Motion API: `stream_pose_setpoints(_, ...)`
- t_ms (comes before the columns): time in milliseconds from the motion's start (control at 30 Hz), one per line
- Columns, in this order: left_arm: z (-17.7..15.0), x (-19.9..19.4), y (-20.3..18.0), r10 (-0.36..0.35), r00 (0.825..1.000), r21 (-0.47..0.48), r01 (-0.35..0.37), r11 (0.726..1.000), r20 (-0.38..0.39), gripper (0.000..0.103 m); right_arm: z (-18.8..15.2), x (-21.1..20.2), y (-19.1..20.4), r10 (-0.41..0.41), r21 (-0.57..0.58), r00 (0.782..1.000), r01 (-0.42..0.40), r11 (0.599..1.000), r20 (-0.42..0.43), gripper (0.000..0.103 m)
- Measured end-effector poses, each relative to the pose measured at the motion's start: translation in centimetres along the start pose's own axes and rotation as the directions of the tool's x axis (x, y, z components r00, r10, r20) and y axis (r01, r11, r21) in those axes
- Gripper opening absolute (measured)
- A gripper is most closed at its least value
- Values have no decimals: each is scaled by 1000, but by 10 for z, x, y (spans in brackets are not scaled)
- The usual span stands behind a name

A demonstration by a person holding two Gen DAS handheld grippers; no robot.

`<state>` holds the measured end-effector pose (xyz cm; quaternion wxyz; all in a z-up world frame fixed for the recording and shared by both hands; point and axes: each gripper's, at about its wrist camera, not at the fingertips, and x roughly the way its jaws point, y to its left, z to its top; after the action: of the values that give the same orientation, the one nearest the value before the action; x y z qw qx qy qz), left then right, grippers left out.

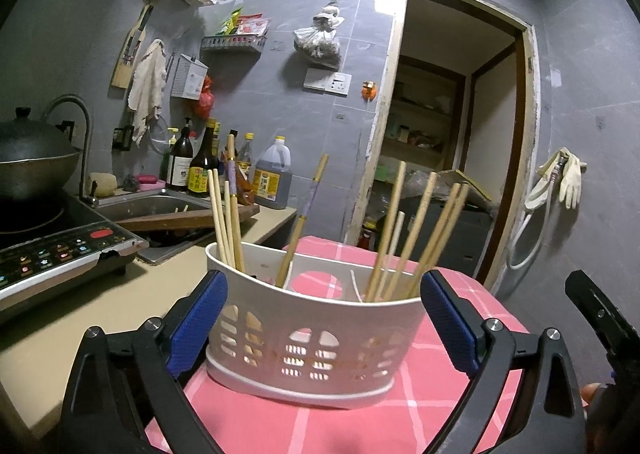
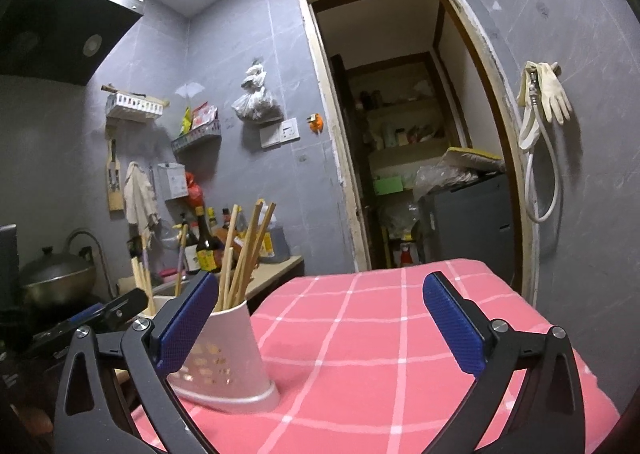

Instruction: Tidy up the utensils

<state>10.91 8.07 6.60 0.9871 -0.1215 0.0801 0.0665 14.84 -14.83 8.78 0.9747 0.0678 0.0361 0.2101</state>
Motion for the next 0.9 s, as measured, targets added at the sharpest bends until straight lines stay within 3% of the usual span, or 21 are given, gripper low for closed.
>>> stream_pose_setpoints(433,-7,-37,-28,-51,999,66,51,997,-5,95,15,-59,-11,-19,-24,999,18,1000,-48,103)
stream_pose_setpoints(900,-32,-64,-38,-73,996,116,78,990,-40,95,-3,-108,-8,-119,-133,992,113,985,-36,103)
